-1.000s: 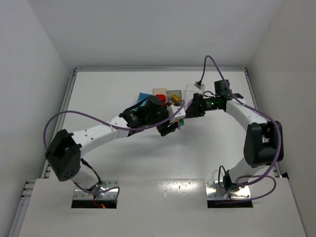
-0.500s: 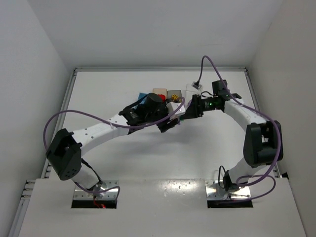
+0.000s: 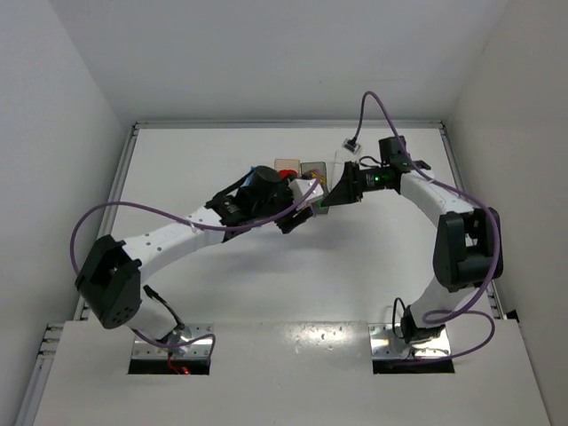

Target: Sort the legos into containers by color

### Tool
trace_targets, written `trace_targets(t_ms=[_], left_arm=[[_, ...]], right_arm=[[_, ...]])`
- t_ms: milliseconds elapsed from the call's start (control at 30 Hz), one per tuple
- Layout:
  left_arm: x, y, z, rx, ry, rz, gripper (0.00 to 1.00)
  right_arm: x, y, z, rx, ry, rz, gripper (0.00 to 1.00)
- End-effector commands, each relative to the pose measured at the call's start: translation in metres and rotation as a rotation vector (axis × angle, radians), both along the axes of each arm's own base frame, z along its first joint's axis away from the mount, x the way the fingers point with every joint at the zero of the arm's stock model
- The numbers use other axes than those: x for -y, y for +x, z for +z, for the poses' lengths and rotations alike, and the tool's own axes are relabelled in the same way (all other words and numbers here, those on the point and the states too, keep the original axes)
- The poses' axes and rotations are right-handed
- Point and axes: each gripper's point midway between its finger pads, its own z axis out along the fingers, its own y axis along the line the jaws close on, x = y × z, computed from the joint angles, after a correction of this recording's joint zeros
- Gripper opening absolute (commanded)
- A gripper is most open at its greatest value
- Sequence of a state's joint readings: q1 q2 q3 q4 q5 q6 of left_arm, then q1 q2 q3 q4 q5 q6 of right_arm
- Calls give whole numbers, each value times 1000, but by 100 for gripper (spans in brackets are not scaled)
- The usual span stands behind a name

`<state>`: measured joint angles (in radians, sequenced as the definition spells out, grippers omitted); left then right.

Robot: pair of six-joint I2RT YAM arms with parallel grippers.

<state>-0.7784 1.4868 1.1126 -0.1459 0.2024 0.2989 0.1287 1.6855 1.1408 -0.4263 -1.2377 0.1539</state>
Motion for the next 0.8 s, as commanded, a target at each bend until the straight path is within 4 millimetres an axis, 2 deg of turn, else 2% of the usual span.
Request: trace_targets(t_ms=[0,33,67,167,200,233,267,300,333,367,400,433,467,500,533,567,600,633,667,733,767], left_arm=[[-39,15,10,25,-25,139,23],[-44,14,10,25,-25,148,23],[-58,15,0,11,-3,180,23],[-80,20,4,9,-24,248,23],[-95,28,4,-3,-37,302,23],[-106,33,12,9,-56,342,23],[-115,35,11,-9,-74,381,23],[-136,46,16,-8,-92,447,23],[-146,50,20,-10,-110,486,23],[-156,55,26,-2,-135,520,23],[-174,61,33,2,-162,579,23],[-180,64,33,-6,-173,599,23],[-187,67,42,10,-189,610,23],[-192,66,38,-17,-192,626,23],[-203,72,43,-23,-207,660,23],[-207,72,43,-44,-214,669,23],[-210,76,43,-62,-229,685,23],[-221,79,46,-68,-242,712,23],[-222,80,42,-84,-245,705,23],[-230,83,39,-107,-263,736,23],[-228,83,43,-103,-272,722,23]], right_arm=[[3,20,41,137,86,28,0],[8,31,46,158,89,8,0],[8,33,50,170,90,8,0],[16,53,45,169,74,-30,0],[16,58,43,169,66,-37,0],[6,65,40,173,51,-30,0],[0,69,37,175,39,-25,0],[-8,74,34,194,26,-19,0],[-17,78,30,198,6,-15,0],[-36,88,32,249,-33,-13,0],[-47,94,28,261,-58,-15,0],[-56,114,16,272,-119,-51,0],[-77,113,10,285,-141,-23,0],[-86,121,4,307,-165,-27,0],[-94,139,-11,310,-218,-56,0],[-110,138,-17,318,-231,-40,0],[-115,146,-26,324,-258,-55,0],[-122,150,-24,337,-258,-53,0],[-132,150,-40,321,-273,-37,0],[-137,155,-48,333,-291,-41,0],[-143,155,-50,340,-298,-37,0]])
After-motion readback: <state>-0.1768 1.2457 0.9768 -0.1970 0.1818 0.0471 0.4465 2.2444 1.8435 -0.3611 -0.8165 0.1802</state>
